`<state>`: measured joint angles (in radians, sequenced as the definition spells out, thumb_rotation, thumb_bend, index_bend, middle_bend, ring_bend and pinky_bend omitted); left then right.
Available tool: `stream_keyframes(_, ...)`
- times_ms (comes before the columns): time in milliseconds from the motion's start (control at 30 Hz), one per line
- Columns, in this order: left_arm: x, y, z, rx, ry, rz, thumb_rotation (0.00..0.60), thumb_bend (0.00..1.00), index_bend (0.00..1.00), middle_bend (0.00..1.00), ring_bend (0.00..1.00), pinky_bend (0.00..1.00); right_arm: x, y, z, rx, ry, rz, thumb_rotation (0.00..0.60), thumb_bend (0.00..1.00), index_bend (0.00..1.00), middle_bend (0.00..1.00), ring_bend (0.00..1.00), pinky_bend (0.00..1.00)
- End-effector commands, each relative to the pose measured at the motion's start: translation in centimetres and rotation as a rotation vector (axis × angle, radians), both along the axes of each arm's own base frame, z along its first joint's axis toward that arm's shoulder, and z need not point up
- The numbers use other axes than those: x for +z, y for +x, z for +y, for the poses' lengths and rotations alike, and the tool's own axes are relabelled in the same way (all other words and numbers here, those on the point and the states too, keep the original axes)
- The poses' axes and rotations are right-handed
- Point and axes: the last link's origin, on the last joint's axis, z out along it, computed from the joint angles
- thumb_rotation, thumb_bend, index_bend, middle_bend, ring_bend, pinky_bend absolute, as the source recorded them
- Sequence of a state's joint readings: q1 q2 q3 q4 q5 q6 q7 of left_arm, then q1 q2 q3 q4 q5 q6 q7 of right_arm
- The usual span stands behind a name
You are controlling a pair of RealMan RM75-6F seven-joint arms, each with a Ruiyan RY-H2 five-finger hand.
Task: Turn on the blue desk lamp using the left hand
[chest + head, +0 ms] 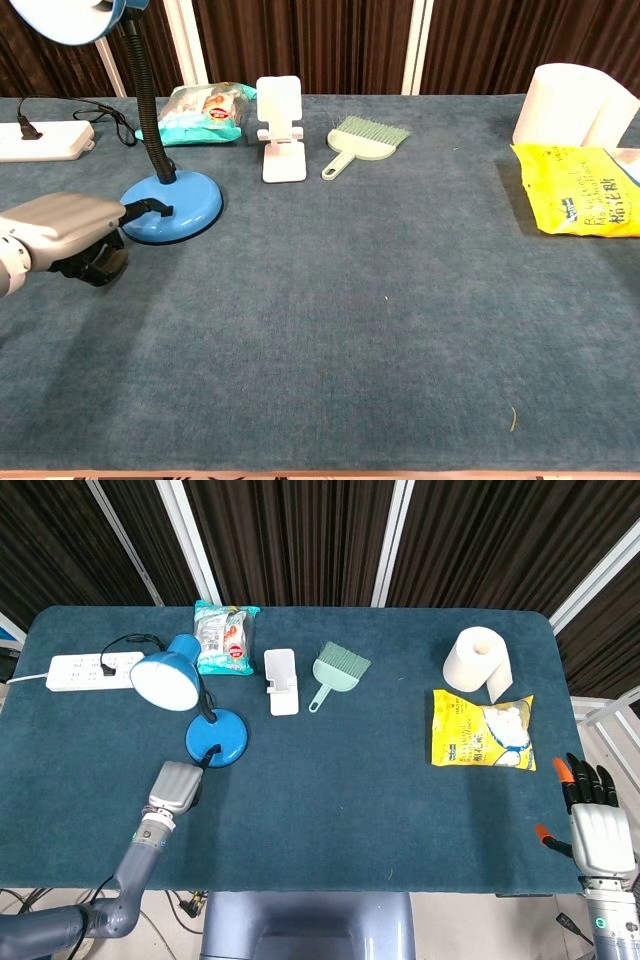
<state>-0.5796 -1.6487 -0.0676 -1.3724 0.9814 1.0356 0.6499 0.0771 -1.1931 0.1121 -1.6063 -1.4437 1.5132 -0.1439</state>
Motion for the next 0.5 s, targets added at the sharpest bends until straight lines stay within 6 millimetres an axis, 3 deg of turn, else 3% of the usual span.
stream_keyframes(33, -0.20, -0.07, -0.06, -0.003, -0.007, 0.015, 0.600, 0.61, 0.62, 0.75, 0.65, 0.74, 0.00, 0.02, -0.01, 0.001, 0.000, -0.001, 0.600, 0.25, 0.06, 0.02, 0.04, 0.04)
stream_keyframes(500, -1.06, 0.11, -0.78, -0.066, -0.051, 0.082, 0.600, 0.61, 0.64, 0.74, 0.65, 0.74, 0.06, 0.12, -0.03, 0.005, -0.004, -0.002, 0.600, 0.25, 0.06, 0.02, 0.04, 0.04)
